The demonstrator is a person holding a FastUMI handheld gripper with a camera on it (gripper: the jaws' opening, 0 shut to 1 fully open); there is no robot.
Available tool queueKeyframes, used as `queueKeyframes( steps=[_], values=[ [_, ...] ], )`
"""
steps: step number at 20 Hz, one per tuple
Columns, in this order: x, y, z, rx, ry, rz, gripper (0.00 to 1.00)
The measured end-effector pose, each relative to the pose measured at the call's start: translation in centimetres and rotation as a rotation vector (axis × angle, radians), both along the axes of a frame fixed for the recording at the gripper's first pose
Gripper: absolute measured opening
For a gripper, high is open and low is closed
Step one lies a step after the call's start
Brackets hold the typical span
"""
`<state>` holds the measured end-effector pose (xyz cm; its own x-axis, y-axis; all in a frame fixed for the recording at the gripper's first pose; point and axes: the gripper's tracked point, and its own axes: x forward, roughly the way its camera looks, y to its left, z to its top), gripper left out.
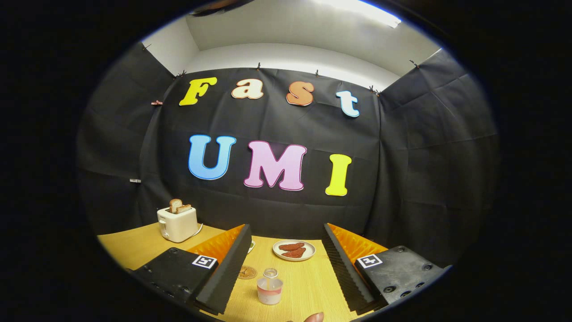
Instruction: Take the bottle from table, then pour the juice into the cup, finally place the bottle on the coaster
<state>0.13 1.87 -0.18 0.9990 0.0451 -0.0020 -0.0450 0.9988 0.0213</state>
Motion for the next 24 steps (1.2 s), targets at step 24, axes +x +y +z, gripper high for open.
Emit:
queueKeyframes(
  steps=[24],
  values=[
    [2.7, 2.1, -21.3, 0.09, 0.146, 0.09, 0.98]
  ],
)
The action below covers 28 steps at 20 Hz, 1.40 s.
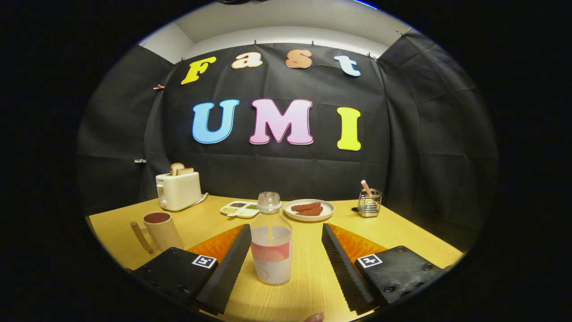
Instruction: Take the bottle from table, then pour the juice into the cup, finally place the bottle on the coaster
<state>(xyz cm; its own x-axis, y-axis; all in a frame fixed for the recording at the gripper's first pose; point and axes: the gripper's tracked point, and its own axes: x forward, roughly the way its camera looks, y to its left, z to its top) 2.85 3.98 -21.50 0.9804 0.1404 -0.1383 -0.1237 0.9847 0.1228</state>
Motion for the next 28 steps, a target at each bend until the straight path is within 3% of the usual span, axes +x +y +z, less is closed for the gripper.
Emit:
queueKeyframes(
  steps=[9, 11, 12, 14, 20, 24, 28],
  values=[
    [3.4, 2.9, -5.1, 0.031, 0.042, 0.031, 0.98],
    [4.5, 2.7, -5.5, 0.022, 0.048, 0.012, 0.88],
    [4.8, 3.0, -5.3, 0.023, 0.051, 0.016, 0.78],
    [5.4, 3.5, -5.5, -0.006, 0.084, 0.018, 0.74],
    [5.1, 4.5, -0.4, -0.361, -0.003, 0.027, 0.7],
    [4.7, 7.3, 0.3, -0.55, 0.027, 0.135, 0.7],
    [4.4, 9.3, 2.4, -0.67, 0.015, 0.177, 0.7]
  ],
)
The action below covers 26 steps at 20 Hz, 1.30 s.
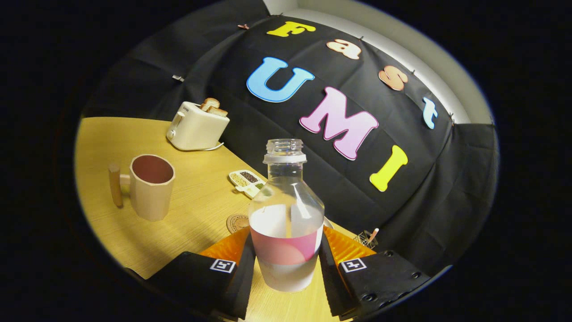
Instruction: Take the bottle from table, then pour the juice into the cup, finally place the bottle on the coaster
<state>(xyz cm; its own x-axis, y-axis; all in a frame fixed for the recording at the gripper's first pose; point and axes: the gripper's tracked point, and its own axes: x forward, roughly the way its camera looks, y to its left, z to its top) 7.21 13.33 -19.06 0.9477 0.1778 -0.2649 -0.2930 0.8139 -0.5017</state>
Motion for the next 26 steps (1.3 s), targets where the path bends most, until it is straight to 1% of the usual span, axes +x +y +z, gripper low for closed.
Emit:
queueKeyframes(
  steps=[4, 8, 17, 26],
  values=[
    [0.4, 2.2, 0.8, -0.165, -0.016, 0.054, 0.7],
    [0.6, 3.6, 0.2, -0.293, 0.001, 0.101, 0.7],
    [0.4, 7.0, -1.7, -0.528, 0.029, 0.229, 0.7],
    [0.6, 8.0, -3.2, -0.722, 0.034, 0.298, 0.7]
  ],
)
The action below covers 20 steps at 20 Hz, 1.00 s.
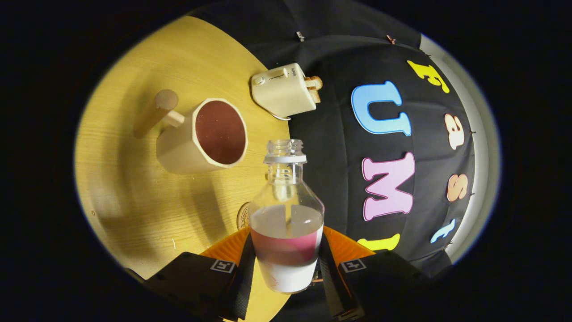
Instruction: Take the bottle from table, then pour the juice into the cup, finally place the bottle on the coaster
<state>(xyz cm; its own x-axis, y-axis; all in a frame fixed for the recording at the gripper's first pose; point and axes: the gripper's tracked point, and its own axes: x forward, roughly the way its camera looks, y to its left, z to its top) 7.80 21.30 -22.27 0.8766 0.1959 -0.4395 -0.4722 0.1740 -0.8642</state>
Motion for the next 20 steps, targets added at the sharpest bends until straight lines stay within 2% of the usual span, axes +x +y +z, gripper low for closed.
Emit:
queueKeyframes(
  steps=[11, 20],
  values=[
    [0.16, -0.16, -0.81, -0.163, -0.002, 0.035, 0.7],
    [0.29, -0.13, -0.38, -0.225, -0.024, 0.054, 0.69]
  ],
)
